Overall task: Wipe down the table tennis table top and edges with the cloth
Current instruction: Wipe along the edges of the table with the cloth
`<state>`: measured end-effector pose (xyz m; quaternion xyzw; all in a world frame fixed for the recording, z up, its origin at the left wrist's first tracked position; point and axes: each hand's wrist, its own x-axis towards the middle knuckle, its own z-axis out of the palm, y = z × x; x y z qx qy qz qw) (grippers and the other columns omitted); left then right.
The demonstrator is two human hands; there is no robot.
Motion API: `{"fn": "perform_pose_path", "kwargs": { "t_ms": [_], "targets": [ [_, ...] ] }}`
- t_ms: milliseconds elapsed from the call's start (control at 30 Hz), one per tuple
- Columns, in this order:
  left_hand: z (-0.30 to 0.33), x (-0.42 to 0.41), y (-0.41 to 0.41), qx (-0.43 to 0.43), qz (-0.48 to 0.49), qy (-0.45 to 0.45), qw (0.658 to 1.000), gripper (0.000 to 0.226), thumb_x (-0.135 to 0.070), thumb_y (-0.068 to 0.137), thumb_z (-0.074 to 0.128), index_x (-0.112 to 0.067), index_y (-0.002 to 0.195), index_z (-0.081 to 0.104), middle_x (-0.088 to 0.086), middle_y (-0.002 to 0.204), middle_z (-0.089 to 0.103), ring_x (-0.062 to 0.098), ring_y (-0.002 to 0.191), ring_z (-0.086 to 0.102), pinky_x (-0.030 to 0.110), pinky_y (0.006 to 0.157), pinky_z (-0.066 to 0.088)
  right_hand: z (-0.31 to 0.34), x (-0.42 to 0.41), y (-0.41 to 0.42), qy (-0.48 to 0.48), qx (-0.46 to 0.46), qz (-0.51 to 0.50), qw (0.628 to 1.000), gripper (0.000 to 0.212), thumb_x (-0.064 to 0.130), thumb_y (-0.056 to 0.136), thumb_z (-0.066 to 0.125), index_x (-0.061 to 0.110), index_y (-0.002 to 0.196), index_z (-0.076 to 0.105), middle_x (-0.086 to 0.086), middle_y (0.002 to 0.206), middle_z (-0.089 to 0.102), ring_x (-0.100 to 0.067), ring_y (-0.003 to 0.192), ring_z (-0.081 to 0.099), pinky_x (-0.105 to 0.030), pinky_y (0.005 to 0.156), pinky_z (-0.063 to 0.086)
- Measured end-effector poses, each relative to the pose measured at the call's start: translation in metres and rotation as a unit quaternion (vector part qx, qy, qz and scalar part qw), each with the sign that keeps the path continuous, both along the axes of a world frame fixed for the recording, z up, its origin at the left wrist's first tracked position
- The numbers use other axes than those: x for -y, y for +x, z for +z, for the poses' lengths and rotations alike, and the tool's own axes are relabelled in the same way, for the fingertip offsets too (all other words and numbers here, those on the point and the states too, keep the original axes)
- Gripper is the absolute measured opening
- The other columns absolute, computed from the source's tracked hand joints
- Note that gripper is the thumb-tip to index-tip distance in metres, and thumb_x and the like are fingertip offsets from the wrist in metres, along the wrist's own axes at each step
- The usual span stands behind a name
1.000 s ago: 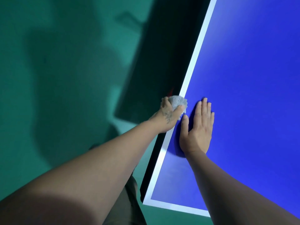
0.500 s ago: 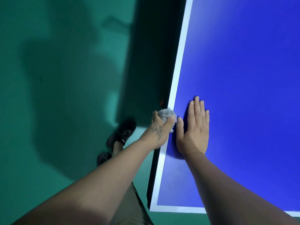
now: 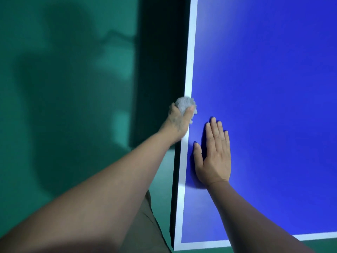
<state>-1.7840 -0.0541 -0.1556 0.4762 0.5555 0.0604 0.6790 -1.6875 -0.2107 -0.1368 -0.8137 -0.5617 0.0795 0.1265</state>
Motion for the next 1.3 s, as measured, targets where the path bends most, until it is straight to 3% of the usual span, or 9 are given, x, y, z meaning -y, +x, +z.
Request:
{"fn": "perform_pose_path", "kwargs": {
  "t_ms": [100, 200, 267, 467, 567, 667, 767, 1067, 1300],
  "targets": [
    [0.000, 0.045, -0.025, 0.002, -0.019, -0.031, 0.999, 0.078, -0.080, 0.080, 0.044, -0.022, 0.132, 0.053, 0.008, 0.125, 0.065, 0.024, 0.101, 0.067, 0.050, 0.103, 0.053, 0.004, -0.004, -0.001, 0.005, -0.016, -0.016, 1.000, 0.061, 0.031, 0.104, 0.054, 0.004, 0.158, 0.046, -0.009, 0.174, 0.032, -0.028, 0.163, 0.025, -0.050, 0.132, 0.019],
    [0.001, 0.060, -0.031, -0.007, -0.018, -0.076, 0.997, 0.074, -0.084, 0.081, 0.047, -0.029, 0.129, 0.052, 0.009, 0.128, 0.065, 0.032, 0.109, 0.068, 0.055, 0.104, 0.054, 0.012, -0.033, 0.010, 0.039, -0.034, -0.057, 0.997, 0.040, 0.025, 0.096, 0.065, 0.007, 0.132, 0.064, -0.006, 0.154, 0.055, -0.032, 0.138, 0.052, -0.039, 0.116, 0.030],
    [-0.008, 0.036, -0.014, -0.013, 0.003, -0.071, 0.997, 0.083, -0.090, 0.080, 0.046, -0.022, 0.126, 0.053, 0.016, 0.124, 0.064, 0.039, 0.108, 0.068, 0.059, 0.100, 0.056, 0.018, -0.066, 0.024, 0.060, -0.029, -0.052, 0.996, 0.031, 0.019, 0.097, 0.066, 0.009, 0.126, 0.064, -0.003, 0.147, 0.059, -0.028, 0.131, 0.055, -0.037, 0.111, 0.030],
    [-0.010, -0.112, 0.048, -0.018, 0.019, 0.013, 1.000, 0.093, -0.088, 0.071, 0.044, -0.018, 0.131, 0.057, 0.007, 0.124, 0.068, 0.030, 0.109, 0.070, 0.052, 0.100, 0.058, 0.012, -0.196, 0.079, 0.099, -0.014, -0.049, 0.994, 0.045, 0.025, 0.108, 0.054, 0.008, 0.150, 0.053, -0.006, 0.167, 0.044, -0.029, 0.154, 0.040, -0.047, 0.125, 0.028],
    [-0.009, -0.148, 0.055, -0.032, -0.019, 0.027, 0.999, 0.087, -0.081, 0.076, 0.048, -0.018, 0.135, 0.054, 0.005, 0.125, 0.066, 0.026, 0.107, 0.069, 0.048, 0.100, 0.057, 0.008, -0.258, 0.102, 0.065, -0.018, -0.055, 0.996, 0.057, 0.037, 0.112, 0.040, 0.008, 0.162, 0.041, -0.005, 0.174, 0.031, -0.028, 0.163, 0.024, -0.047, 0.132, 0.017],
    [0.000, -0.128, 0.050, 0.008, -0.006, 0.054, 0.998, 0.061, -0.062, 0.098, 0.053, -0.014, 0.135, 0.052, 0.004, 0.117, 0.067, 0.010, 0.088, 0.067, 0.033, 0.087, 0.059, 0.004, -0.296, 0.115, 0.029, -0.009, -0.072, 0.997, 0.065, 0.044, 0.113, 0.030, 0.009, 0.168, 0.029, -0.005, 0.178, 0.020, -0.026, 0.166, 0.011, -0.046, 0.134, 0.007],
    [0.003, -0.089, 0.034, 0.077, 0.034, 0.038, 0.996, 0.030, -0.035, 0.109, 0.053, -0.015, 0.131, 0.053, -0.005, 0.105, 0.066, -0.002, 0.079, 0.059, 0.014, 0.071, 0.048, -0.003, -0.305, 0.115, -0.004, 0.020, -0.075, 0.997, 0.068, 0.046, 0.113, 0.025, 0.011, 0.170, 0.022, -0.003, 0.180, 0.012, -0.022, 0.167, 0.005, -0.044, 0.135, 0.001],
    [0.021, -0.076, 0.030, 0.099, 0.060, -0.056, 0.992, 0.040, -0.046, 0.102, 0.058, -0.017, 0.130, 0.054, -0.008, 0.106, 0.070, -0.002, 0.082, 0.061, 0.010, 0.074, 0.048, 0.001, -0.308, 0.114, -0.001, 0.024, -0.096, 0.995, 0.066, 0.046, 0.112, 0.029, 0.014, 0.170, 0.025, 0.000, 0.179, 0.016, -0.018, 0.166, 0.008, -0.043, 0.135, 0.005],
    [0.008, -0.180, 0.071, 0.112, 0.068, -0.013, 0.991, 0.046, -0.041, 0.107, 0.058, -0.005, 0.134, 0.052, -0.001, 0.098, 0.066, -0.003, 0.064, 0.057, 0.014, 0.063, 0.048, -0.003, -0.311, 0.115, 0.011, 0.027, -0.110, 0.993, 0.064, 0.041, 0.111, 0.037, 0.014, 0.169, 0.029, 0.001, 0.178, 0.020, -0.017, 0.166, 0.010, -0.044, 0.135, 0.008]
  ]
}}
